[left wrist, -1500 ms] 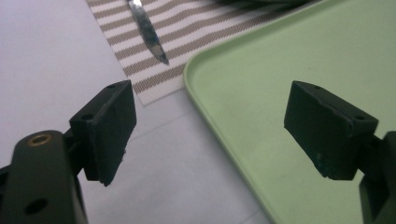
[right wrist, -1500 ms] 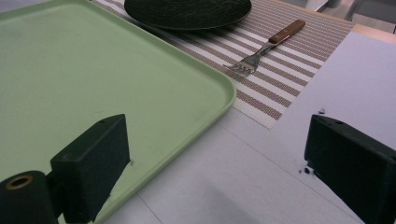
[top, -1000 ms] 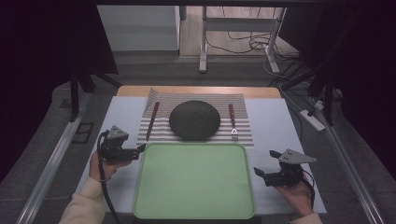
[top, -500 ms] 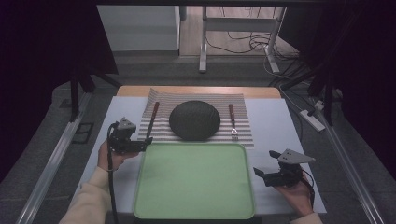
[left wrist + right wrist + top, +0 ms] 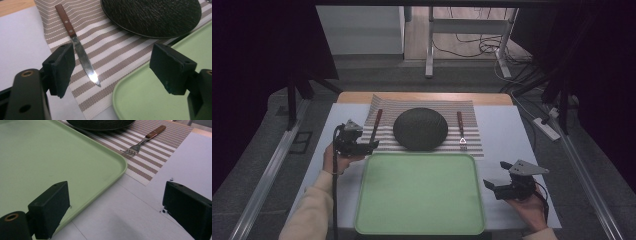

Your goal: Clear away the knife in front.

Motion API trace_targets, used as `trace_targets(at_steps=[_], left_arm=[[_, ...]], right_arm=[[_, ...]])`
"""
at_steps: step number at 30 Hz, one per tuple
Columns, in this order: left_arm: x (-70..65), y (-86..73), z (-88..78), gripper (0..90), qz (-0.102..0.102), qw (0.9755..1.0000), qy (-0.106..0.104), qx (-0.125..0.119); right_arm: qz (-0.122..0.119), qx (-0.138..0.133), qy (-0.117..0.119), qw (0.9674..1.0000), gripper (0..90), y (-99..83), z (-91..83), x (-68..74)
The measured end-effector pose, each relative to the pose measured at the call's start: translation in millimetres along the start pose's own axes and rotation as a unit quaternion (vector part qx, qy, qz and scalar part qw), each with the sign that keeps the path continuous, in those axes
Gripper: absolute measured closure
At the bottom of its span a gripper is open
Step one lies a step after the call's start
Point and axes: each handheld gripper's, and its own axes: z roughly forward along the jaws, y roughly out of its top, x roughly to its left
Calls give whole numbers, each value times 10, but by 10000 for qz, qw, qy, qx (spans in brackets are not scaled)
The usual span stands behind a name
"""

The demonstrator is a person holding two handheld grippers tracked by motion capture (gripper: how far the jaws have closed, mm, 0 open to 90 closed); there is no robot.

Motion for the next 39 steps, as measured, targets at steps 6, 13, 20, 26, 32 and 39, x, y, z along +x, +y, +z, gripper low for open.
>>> trace_targets(at_steps=[6, 13, 20, 26, 32, 39], left_arm=[[11, 100, 149, 238, 105, 9999, 6, 50], [14, 247, 357, 299, 315, 9993, -14, 218], [62, 217, 462, 537, 358, 9988, -89, 331], [96, 167, 534, 884, 360, 9976, -308, 502], [117, 110, 621, 887, 413, 9960, -277, 739], [200, 7, 694, 887, 274, 9951, -238, 917]], right_arm=[[-1, -10, 19, 10000, 75, -1, 7, 8], [-7, 25, 5, 10000, 75, -4, 2, 1], [-6, 41, -1, 10000, 75, -9, 2, 0], [-22, 49, -15, 10000, 75, -11, 1, 1], [-46, 59, -17, 10000, 76, -12, 2, 3], [-51, 77, -26, 10000, 76, -12, -9, 5]])
